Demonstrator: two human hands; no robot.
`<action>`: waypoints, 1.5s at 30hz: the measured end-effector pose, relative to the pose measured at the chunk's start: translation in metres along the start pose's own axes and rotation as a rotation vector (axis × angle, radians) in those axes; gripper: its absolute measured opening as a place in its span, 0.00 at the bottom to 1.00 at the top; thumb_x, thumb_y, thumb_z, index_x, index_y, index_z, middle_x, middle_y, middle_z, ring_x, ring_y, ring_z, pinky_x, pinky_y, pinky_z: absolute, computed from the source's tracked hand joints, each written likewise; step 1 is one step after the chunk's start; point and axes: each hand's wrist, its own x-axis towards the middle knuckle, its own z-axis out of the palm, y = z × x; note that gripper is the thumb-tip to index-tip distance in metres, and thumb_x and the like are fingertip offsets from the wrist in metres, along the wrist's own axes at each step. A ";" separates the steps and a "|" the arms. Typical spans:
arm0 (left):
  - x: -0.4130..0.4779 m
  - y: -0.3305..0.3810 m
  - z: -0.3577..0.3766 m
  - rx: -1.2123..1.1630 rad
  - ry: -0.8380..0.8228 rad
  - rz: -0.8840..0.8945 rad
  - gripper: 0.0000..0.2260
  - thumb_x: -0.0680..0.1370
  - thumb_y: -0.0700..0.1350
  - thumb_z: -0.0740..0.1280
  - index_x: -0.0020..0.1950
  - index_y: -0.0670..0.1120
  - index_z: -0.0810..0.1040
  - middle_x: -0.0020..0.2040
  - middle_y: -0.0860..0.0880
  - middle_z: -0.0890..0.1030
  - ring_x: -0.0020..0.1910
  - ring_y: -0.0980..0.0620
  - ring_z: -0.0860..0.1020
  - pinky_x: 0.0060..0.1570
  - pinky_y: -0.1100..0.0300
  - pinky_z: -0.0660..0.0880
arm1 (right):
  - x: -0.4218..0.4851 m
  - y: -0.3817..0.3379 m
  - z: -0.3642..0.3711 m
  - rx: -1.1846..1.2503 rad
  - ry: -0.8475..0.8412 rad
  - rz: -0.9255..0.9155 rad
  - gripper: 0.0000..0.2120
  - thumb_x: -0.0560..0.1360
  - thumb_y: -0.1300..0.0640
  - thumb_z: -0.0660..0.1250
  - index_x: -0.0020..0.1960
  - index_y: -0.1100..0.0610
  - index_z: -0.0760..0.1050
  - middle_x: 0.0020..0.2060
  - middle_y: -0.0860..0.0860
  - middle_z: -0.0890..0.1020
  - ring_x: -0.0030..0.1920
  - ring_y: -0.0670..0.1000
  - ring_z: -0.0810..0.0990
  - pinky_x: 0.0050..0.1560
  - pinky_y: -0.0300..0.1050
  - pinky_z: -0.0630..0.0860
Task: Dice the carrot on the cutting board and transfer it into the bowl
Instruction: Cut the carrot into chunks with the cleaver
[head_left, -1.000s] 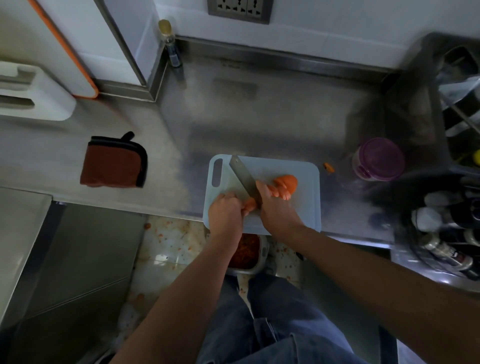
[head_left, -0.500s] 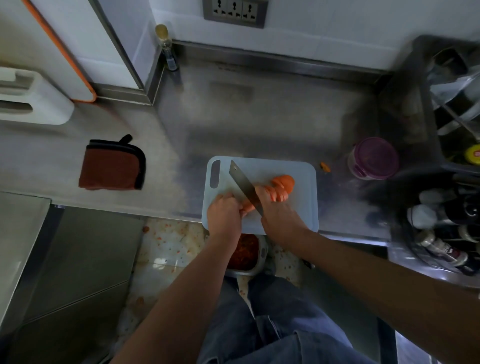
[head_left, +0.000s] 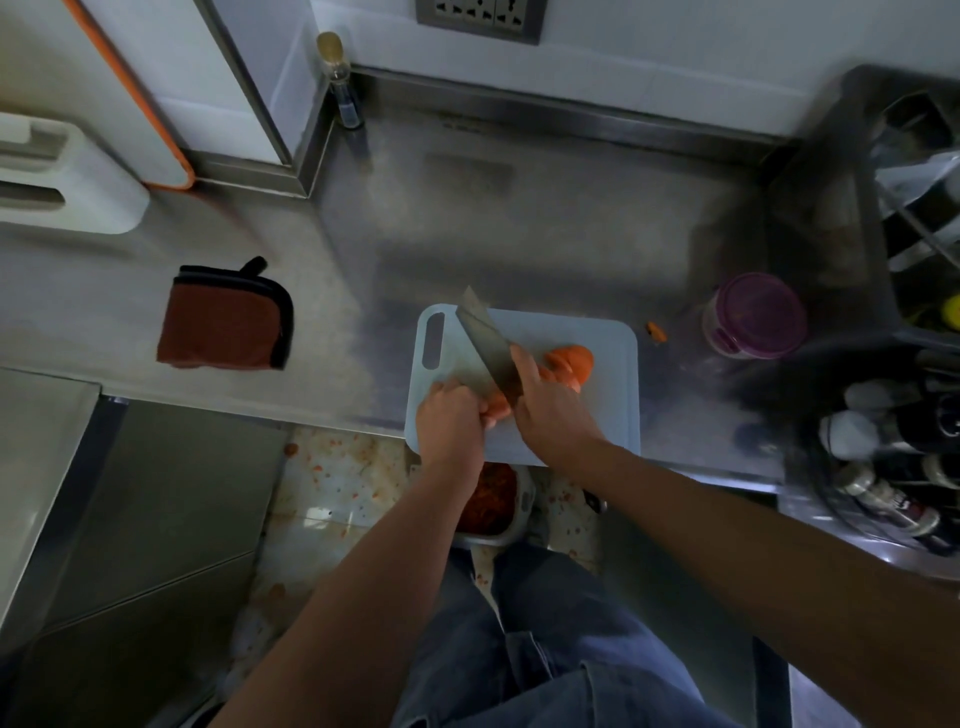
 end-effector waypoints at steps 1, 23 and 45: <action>0.000 0.000 0.000 -0.003 -0.006 -0.005 0.08 0.76 0.49 0.69 0.43 0.47 0.83 0.43 0.51 0.75 0.46 0.54 0.69 0.44 0.61 0.65 | -0.002 0.002 -0.001 -0.025 0.005 -0.010 0.29 0.79 0.63 0.56 0.75 0.49 0.48 0.57 0.60 0.76 0.55 0.62 0.77 0.52 0.59 0.78; -0.002 -0.007 0.006 -0.002 0.066 0.092 0.06 0.76 0.47 0.70 0.49 0.45 0.82 0.48 0.49 0.78 0.52 0.50 0.72 0.47 0.62 0.67 | -0.003 0.000 0.008 0.005 -0.022 0.034 0.31 0.80 0.63 0.56 0.77 0.51 0.46 0.59 0.62 0.75 0.51 0.62 0.79 0.50 0.59 0.79; -0.002 -0.014 0.006 -0.070 0.028 0.050 0.09 0.78 0.49 0.67 0.46 0.46 0.84 0.47 0.49 0.78 0.52 0.50 0.71 0.47 0.59 0.68 | -0.006 -0.002 0.012 -0.027 -0.055 0.004 0.29 0.79 0.63 0.57 0.74 0.47 0.48 0.50 0.59 0.76 0.43 0.56 0.79 0.43 0.55 0.80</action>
